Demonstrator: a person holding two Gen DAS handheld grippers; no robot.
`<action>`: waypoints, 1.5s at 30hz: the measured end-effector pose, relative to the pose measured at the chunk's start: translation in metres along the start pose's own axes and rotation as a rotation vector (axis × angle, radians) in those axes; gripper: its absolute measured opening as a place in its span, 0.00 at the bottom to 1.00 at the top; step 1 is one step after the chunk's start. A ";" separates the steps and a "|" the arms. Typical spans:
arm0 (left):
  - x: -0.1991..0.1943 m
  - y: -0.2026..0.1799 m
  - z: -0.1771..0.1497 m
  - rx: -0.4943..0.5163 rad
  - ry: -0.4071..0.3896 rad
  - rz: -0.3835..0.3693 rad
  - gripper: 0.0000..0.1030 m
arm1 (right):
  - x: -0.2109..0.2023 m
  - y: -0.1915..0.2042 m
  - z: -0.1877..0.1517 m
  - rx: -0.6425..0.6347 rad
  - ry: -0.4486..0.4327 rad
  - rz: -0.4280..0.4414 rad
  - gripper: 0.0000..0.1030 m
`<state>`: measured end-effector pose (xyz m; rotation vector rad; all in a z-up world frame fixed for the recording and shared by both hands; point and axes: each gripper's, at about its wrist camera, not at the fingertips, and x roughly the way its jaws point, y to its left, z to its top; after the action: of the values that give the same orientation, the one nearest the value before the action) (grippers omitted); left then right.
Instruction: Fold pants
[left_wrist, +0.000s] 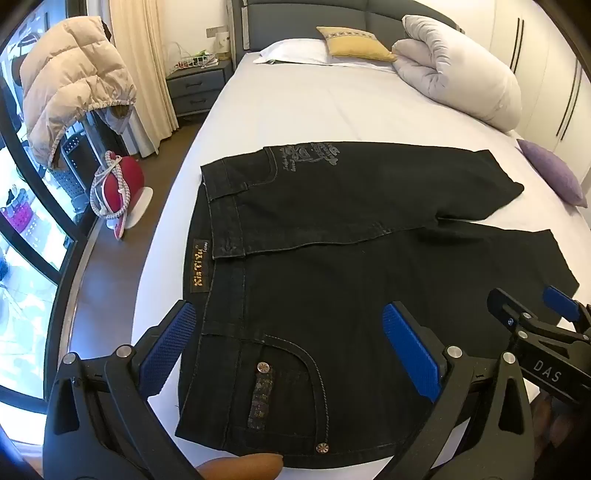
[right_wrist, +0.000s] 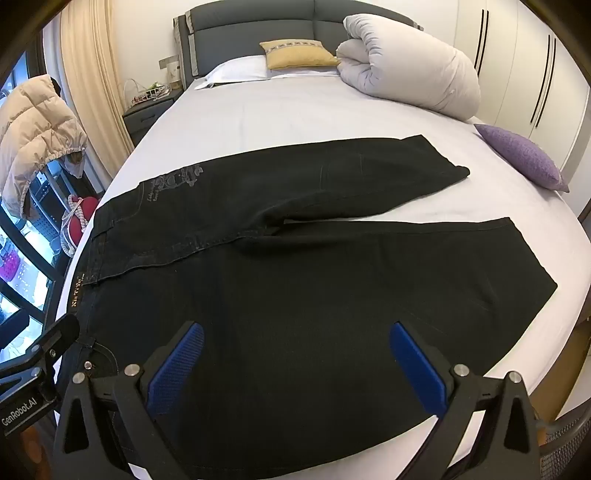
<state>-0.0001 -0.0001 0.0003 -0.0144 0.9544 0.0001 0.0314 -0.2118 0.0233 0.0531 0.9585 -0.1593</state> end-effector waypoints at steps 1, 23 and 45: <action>-0.001 0.000 0.000 0.001 -0.003 0.003 1.00 | 0.000 0.000 0.000 0.000 -0.003 0.002 1.00; 0.001 0.003 -0.001 0.002 0.000 -0.001 1.00 | 0.001 0.001 -0.001 -0.001 -0.009 0.000 1.00; 0.006 0.005 -0.002 -0.008 0.014 0.000 1.00 | 0.003 0.005 -0.005 -0.008 0.000 0.002 1.00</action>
<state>0.0014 0.0053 -0.0059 -0.0220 0.9681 0.0034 0.0295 -0.2063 0.0176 0.0470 0.9590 -0.1540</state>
